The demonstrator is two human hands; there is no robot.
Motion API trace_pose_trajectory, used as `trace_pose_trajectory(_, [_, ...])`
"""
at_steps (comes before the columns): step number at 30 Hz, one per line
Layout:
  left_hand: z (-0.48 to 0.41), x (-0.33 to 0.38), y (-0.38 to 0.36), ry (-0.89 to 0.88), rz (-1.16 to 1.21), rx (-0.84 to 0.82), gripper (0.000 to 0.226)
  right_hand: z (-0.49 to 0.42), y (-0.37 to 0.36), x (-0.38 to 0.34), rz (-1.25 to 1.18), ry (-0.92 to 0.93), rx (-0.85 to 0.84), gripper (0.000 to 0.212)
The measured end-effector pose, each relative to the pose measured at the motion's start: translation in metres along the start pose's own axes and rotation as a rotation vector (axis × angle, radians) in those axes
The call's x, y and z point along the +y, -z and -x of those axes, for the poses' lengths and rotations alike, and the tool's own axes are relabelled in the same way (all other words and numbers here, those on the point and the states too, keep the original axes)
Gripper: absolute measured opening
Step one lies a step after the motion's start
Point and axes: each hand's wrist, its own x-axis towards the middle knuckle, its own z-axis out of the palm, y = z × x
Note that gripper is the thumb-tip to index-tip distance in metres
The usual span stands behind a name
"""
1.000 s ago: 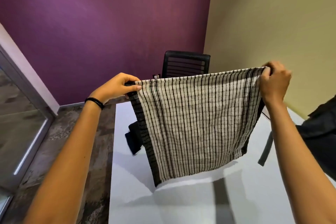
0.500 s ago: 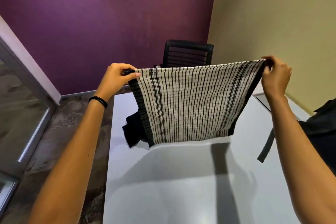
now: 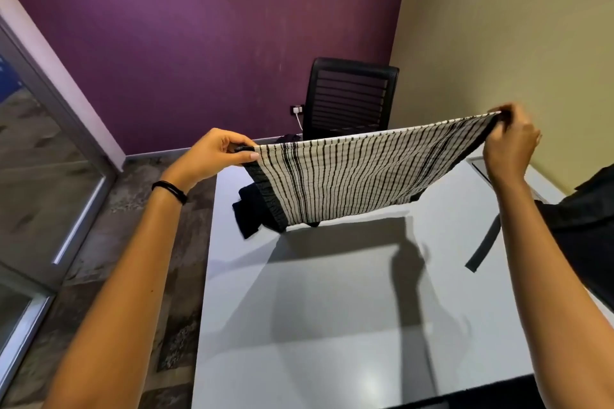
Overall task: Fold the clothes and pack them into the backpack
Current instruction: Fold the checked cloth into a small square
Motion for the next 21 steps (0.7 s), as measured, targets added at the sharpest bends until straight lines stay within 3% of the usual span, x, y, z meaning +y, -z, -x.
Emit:
trace_pose_trajectory(4, [0.023, -0.011, -0.014, 0.056, -0.031, -0.14, 0.01, 0.027, 0.013, 0.01, -0.023, -0.016, -0.022, 0.034])
trace_pose_trajectory(16, [0.105, -0.089, -0.089, 0.32, 0.048, -0.666, 0.066, 0.143, 0.064, 0.07, 0.092, -0.119, -0.287, 0.031])
trace_pose_trajectory(21, [0.133, -0.114, -0.119, 0.423, 0.099, -0.692, 0.07, 0.19, 0.087, 0.095, 0.118, -0.218, -0.386, 0.024])
